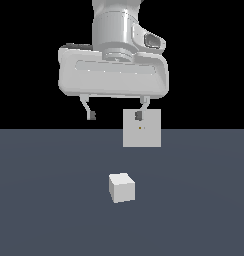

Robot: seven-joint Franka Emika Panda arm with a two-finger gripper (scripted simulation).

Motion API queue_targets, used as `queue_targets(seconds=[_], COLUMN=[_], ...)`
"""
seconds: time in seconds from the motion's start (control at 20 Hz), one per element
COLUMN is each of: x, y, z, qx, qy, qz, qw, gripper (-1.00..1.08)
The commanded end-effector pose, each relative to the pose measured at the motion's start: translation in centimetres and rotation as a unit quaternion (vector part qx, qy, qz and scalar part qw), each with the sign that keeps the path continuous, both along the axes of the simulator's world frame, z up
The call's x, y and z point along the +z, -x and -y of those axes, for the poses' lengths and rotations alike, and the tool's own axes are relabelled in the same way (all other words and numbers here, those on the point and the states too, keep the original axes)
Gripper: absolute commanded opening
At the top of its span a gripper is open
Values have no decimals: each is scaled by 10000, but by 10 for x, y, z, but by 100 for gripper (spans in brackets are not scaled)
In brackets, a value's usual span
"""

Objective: Plug the charger into the wall socket.

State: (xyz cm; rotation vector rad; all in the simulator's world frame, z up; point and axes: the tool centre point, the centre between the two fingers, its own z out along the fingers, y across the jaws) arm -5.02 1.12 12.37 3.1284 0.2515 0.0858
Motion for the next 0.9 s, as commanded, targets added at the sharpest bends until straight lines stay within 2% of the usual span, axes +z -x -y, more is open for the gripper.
queue_targets(seconds=[0.0, 0.4, 0.85], x=[-13, -46, -61], y=[14, 44, 56], z=[1, 6, 9], qx=[132, 457, 599], qy=[-13, -50, -70], qz=[38, 132, 171], qw=[9999, 9989, 9980], gripper=[100, 100, 100])
